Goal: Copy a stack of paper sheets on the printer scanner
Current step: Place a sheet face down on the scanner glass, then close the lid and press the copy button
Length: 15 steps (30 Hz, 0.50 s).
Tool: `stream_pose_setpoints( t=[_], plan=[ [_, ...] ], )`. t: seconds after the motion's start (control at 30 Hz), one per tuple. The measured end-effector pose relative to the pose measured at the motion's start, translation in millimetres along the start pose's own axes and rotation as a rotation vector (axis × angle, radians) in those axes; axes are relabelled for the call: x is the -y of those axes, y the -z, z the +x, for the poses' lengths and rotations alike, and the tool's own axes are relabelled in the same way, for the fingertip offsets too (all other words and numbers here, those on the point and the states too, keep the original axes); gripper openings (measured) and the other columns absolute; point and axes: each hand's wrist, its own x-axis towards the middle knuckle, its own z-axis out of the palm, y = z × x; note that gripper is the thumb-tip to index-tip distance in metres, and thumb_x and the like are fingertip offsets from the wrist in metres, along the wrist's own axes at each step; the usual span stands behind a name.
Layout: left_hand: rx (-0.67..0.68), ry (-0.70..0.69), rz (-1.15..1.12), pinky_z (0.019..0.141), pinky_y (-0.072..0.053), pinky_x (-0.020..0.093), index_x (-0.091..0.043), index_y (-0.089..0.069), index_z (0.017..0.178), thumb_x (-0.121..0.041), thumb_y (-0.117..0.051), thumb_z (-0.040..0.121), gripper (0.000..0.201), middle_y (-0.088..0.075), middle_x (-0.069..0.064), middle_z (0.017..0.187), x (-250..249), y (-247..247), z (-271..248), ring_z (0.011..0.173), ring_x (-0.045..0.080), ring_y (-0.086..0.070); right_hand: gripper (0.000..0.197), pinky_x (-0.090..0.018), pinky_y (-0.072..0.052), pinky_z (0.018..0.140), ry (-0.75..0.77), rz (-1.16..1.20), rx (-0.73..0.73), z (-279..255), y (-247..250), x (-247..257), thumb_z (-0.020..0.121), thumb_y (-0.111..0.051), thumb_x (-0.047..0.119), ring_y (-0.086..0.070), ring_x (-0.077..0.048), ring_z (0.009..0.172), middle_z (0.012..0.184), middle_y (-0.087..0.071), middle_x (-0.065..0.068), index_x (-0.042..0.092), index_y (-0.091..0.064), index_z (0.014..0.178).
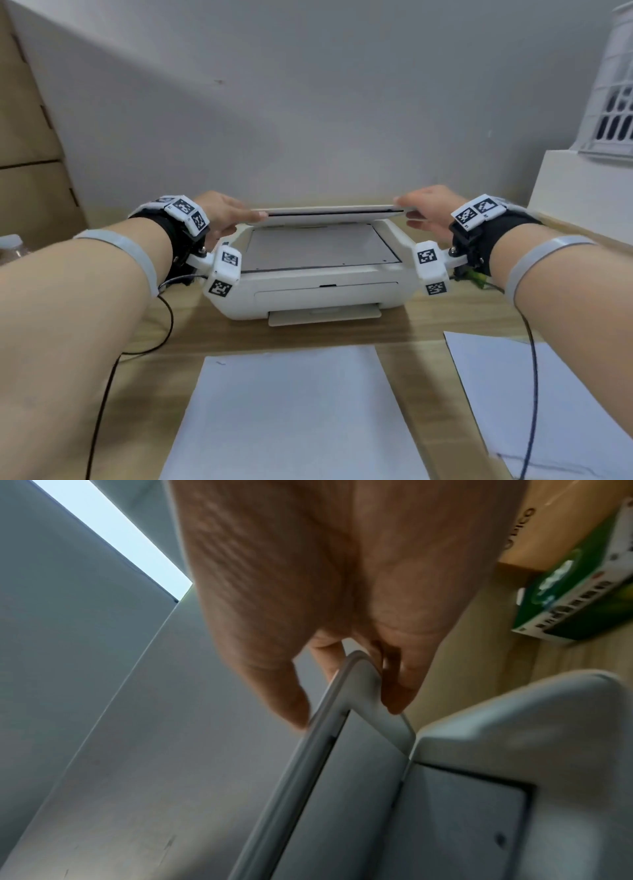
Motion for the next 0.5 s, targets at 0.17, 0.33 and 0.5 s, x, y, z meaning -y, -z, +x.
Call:
stream_pose_setpoints(
  t=[0.17,0.33,0.5],
  plan=[
    [-0.023,-0.023,0.331,0.108,-0.039,0.042,-0.024,-0.063,0.128,-0.066,-0.082,0.050,0.091,-0.060,0.006,0.134,20,-19,-24,0.124,0.027,-0.054,0.026,-0.034,-0.055,0.091,0.031,-0.313,0.033,-29,-11,-26,0.091,-0.066,0.016,-0.064,-0.024,0.102,0.118,-0.067,-0.011,0.006,-0.071,0.114],
    [-0.050,-0.045,0.364,0.099,-0.040,0.039,-0.023,-0.064,0.127,-0.064,-0.066,0.077,0.064,-0.059,0.002,0.136,24,-25,-26,0.123,0.026,-0.054,0.034,-0.032,-0.049,0.086,-0.024,-0.557,0.023,-34,-16,-24,0.090,-0.064,0.025,-0.061,-0.028,0.106,0.124,-0.065,-0.008,0.011,-0.069,0.121],
    [-0.160,-0.076,0.338,0.081,-0.046,0.026,-0.014,-0.063,0.128,-0.033,-0.051,0.099,0.036,-0.063,0.010,0.129,27,-18,-13,0.103,0.030,-0.063,0.031,-0.032,-0.045,0.089,0.025,-0.679,0.108,-27,-28,-13,0.092,-0.061,0.027,-0.060,-0.027,0.111,0.123,-0.066,-0.005,0.015,-0.070,0.120]
  ],
)
